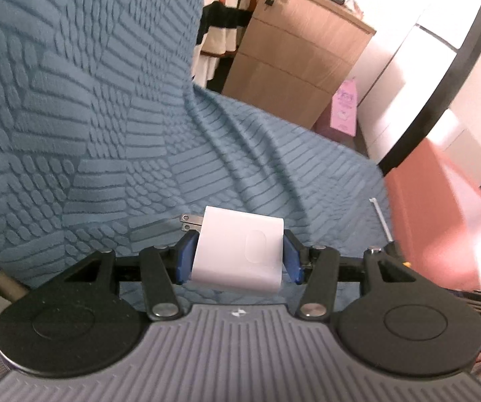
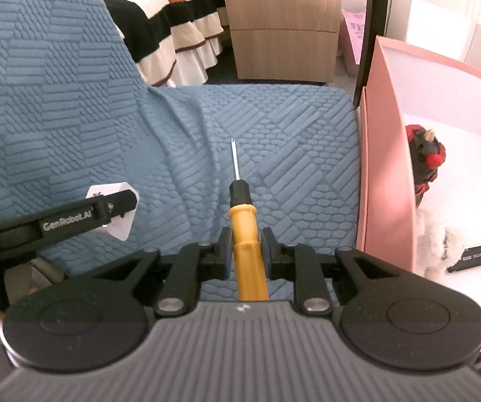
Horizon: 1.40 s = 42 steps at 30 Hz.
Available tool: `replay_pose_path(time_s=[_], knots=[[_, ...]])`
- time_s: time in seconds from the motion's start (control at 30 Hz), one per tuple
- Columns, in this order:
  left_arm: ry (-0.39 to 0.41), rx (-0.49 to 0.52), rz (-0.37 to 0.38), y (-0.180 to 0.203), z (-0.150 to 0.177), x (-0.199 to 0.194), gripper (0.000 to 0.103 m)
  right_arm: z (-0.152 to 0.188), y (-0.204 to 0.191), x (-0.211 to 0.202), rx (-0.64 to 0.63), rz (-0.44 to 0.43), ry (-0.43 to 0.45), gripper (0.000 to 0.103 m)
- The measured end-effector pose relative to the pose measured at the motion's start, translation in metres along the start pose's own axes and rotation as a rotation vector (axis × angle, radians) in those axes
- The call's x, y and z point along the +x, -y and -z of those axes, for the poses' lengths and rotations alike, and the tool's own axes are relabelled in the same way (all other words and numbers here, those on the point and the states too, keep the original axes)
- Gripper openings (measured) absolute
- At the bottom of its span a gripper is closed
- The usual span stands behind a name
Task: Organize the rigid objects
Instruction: 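Lift the charger plug with the left gripper while the right gripper carries the screwdriver toward the box, then lower the charger plug and screwdriver into the pink box with both grippers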
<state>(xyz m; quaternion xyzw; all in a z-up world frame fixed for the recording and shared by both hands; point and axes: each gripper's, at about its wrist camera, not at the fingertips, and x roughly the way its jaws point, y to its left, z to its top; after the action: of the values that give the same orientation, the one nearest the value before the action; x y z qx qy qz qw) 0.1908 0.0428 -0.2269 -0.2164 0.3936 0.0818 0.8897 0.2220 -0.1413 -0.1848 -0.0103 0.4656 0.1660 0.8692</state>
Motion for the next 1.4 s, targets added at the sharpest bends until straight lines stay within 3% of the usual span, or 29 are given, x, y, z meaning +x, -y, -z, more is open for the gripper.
replay_pose_path(time_s=[0.67, 1.0, 1.4], knots=[[0.01, 0.077, 0.137, 0.071, -0.025, -0.104, 0.059, -0.016, 0.02, -0.118, 0.044, -0.028, 0.109, 0.022], [-0.019, 0.114, 0.199, 0.123, -0.02, -0.118, 0.059, -0.008, 0.054, -0.149, 0.086, -0.038, 0.125, 0.022], [-0.01, 0.143, 0.217, 0.186, -0.015, -0.126, 0.059, -0.001, 0.109, -0.173, 0.11, -0.021, 0.157, 0.022]])
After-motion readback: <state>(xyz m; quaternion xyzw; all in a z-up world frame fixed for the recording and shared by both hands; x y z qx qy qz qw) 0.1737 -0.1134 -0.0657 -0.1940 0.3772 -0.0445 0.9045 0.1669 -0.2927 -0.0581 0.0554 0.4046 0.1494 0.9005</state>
